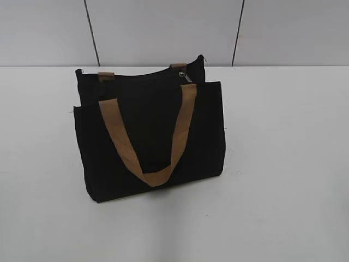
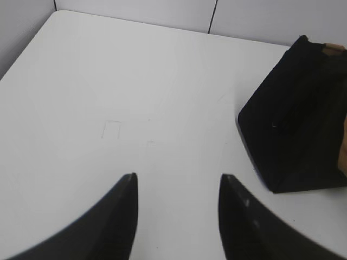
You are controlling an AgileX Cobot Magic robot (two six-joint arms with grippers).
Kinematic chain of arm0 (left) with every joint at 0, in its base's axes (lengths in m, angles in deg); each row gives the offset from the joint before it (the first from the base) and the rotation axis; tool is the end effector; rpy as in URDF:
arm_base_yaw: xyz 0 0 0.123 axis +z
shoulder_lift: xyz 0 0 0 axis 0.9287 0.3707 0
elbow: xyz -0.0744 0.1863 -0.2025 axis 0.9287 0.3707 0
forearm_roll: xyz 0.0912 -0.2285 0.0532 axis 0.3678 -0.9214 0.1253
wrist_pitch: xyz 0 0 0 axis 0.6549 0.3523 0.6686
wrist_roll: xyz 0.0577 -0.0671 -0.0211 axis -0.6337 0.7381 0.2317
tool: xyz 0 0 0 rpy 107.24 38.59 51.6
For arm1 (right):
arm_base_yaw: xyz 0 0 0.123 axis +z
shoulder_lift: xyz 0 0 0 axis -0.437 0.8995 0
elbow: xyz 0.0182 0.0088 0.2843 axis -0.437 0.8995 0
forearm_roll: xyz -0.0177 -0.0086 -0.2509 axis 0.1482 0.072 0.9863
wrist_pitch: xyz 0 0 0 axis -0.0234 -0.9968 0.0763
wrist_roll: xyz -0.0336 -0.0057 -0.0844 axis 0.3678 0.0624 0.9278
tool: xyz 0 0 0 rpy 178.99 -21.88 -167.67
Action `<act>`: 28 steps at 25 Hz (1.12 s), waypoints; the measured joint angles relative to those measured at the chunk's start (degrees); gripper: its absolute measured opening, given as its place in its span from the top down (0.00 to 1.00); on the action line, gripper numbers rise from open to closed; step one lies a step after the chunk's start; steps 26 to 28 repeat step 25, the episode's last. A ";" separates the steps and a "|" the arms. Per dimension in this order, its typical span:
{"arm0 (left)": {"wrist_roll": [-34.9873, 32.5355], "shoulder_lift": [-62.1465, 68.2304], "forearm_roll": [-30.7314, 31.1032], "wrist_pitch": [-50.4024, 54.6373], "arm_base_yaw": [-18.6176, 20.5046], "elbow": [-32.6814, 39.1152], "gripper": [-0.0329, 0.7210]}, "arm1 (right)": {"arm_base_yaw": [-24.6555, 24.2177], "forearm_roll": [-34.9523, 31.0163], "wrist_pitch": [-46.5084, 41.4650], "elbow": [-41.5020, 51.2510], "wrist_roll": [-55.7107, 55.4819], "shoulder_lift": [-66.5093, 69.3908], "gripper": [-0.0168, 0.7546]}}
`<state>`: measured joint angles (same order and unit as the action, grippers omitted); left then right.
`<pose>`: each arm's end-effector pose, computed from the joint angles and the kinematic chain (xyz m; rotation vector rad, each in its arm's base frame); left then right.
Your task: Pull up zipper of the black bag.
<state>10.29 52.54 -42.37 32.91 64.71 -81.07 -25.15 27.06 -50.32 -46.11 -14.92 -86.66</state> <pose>-0.0096 0.0006 0.2848 -0.0010 2.0086 -0.0793 -0.0064 0.0006 0.2699 -0.0034 2.0961 0.0254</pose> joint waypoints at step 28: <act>0.00 0.00 0.00 0.00 0.00 0.00 0.47 | -2.19 -0.11 0.00 0.00 0.00 0.00 0.51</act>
